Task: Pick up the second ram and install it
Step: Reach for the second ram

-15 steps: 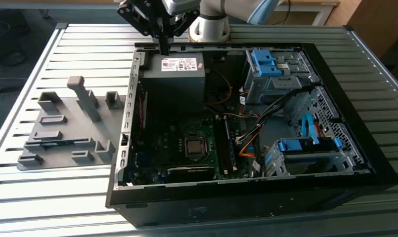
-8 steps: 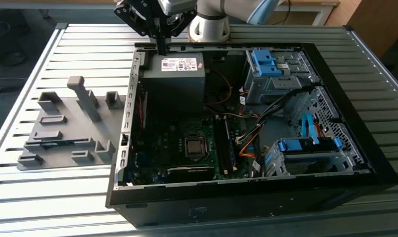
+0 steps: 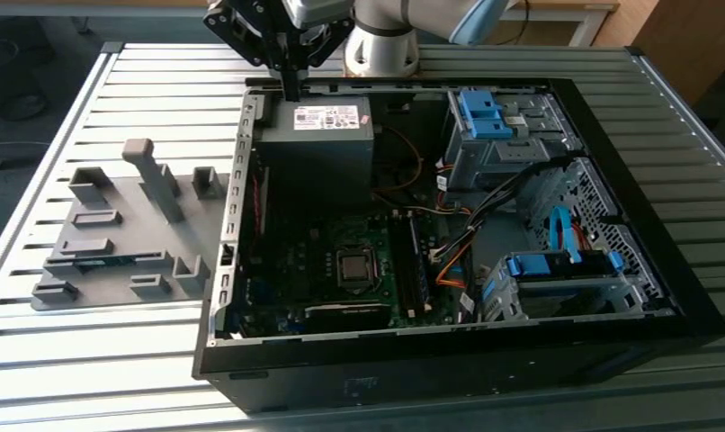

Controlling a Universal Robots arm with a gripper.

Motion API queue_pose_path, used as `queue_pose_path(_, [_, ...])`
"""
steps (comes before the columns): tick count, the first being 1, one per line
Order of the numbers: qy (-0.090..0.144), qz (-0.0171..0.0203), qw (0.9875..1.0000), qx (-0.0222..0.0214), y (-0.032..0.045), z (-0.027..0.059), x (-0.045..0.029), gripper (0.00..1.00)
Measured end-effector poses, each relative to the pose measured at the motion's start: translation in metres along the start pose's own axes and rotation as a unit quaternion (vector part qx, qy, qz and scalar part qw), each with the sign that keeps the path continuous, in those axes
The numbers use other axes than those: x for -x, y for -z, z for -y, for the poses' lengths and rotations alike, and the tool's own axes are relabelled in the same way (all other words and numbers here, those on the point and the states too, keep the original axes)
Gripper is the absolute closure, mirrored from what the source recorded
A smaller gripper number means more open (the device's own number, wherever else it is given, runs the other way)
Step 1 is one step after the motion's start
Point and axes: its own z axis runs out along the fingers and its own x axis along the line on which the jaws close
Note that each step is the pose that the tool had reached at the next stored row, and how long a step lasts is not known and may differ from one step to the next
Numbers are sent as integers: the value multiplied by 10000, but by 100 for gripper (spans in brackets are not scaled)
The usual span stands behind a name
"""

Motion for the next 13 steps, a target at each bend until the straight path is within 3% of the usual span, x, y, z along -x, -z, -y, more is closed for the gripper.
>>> queue_pose_path(13, [0, -2, 10000, 0, -4, 2, -27, 89])
